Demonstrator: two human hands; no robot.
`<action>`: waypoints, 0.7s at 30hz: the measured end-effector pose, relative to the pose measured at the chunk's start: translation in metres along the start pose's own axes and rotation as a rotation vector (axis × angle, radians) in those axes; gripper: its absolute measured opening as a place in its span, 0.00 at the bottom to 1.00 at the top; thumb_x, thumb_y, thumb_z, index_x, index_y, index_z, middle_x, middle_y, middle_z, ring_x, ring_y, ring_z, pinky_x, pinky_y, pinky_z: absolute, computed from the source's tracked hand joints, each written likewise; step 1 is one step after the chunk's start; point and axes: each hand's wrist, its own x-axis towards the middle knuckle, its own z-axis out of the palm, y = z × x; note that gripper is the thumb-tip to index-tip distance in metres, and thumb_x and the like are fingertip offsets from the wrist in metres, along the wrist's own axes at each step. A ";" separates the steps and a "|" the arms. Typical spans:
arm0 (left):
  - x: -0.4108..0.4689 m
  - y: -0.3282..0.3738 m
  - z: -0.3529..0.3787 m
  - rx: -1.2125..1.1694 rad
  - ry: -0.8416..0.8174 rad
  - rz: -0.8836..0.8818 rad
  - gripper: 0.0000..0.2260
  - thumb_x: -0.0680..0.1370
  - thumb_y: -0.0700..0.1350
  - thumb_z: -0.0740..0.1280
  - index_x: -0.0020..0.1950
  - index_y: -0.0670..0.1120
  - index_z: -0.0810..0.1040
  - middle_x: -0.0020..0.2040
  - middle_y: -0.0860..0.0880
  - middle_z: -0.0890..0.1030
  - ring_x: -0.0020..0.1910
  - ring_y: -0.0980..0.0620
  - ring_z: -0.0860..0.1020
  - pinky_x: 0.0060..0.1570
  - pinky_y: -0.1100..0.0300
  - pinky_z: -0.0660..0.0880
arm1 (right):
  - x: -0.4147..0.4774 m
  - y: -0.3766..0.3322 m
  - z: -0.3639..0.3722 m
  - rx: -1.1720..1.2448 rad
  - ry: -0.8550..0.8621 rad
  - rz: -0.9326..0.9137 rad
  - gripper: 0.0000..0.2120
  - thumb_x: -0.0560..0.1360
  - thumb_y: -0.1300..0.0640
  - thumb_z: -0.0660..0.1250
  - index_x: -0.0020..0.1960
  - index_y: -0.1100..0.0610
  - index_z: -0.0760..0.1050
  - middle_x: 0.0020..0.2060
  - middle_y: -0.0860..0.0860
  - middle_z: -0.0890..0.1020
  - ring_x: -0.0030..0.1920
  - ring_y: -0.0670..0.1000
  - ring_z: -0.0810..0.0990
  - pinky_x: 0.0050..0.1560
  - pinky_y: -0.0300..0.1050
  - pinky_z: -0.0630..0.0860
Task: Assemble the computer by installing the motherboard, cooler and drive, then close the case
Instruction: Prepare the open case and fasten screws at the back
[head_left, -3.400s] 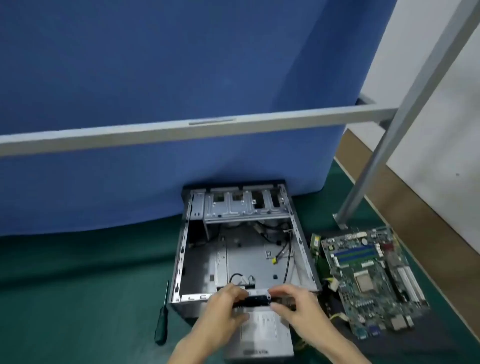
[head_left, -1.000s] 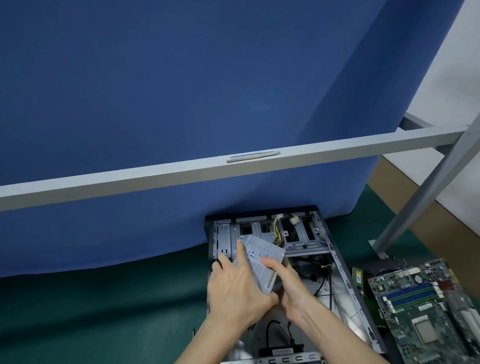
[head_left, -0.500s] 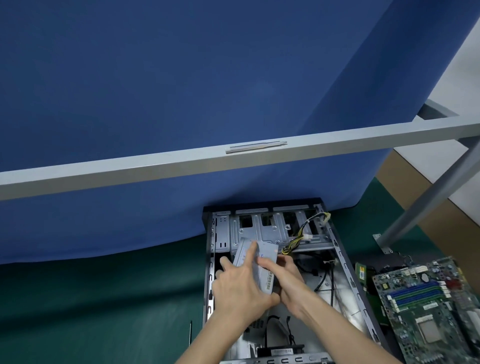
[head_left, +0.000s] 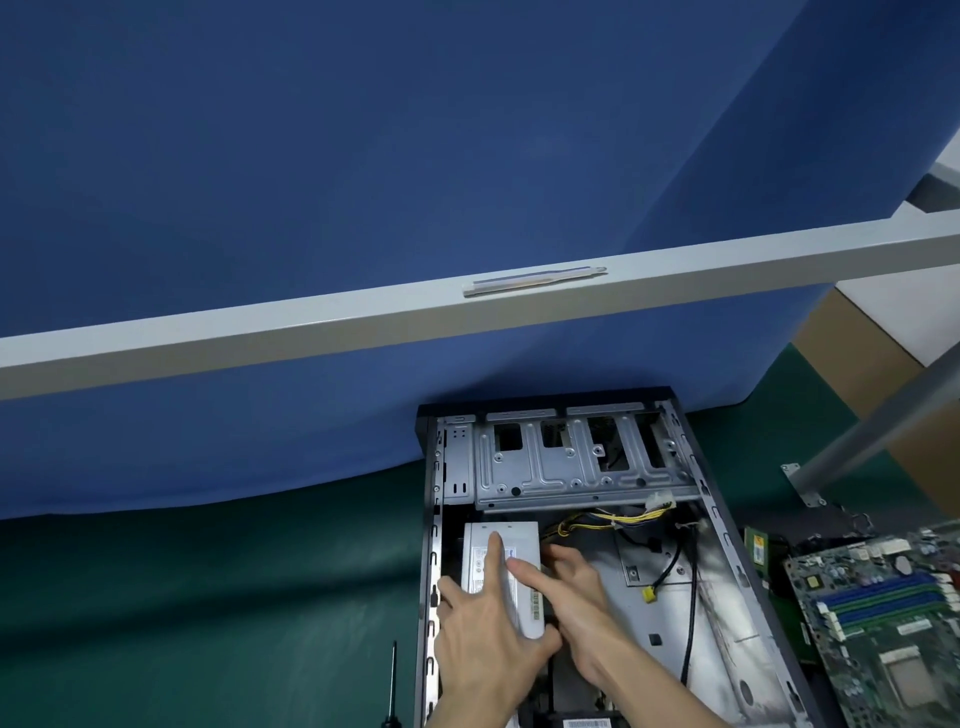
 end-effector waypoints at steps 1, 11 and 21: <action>0.000 0.000 0.002 -0.002 -0.004 0.008 0.48 0.61 0.69 0.60 0.74 0.64 0.37 0.50 0.47 0.60 0.49 0.45 0.75 0.45 0.58 0.73 | 0.002 0.002 -0.001 0.013 -0.008 -0.001 0.29 0.65 0.58 0.80 0.60 0.53 0.70 0.48 0.47 0.84 0.46 0.43 0.83 0.48 0.40 0.77; 0.012 -0.002 -0.031 0.523 -0.040 0.295 0.59 0.58 0.70 0.72 0.76 0.45 0.46 0.63 0.44 0.59 0.61 0.43 0.60 0.65 0.53 0.60 | 0.010 0.011 0.003 -0.006 -0.023 -0.063 0.37 0.64 0.55 0.80 0.69 0.55 0.68 0.60 0.46 0.80 0.61 0.46 0.77 0.65 0.45 0.70; 0.037 -0.022 -0.037 0.428 -0.076 0.546 0.62 0.57 0.68 0.75 0.77 0.43 0.44 0.76 0.44 0.44 0.75 0.45 0.41 0.73 0.53 0.37 | 0.014 0.016 0.012 -0.055 0.010 -0.091 0.35 0.67 0.54 0.78 0.71 0.56 0.69 0.57 0.48 0.80 0.58 0.46 0.78 0.60 0.40 0.74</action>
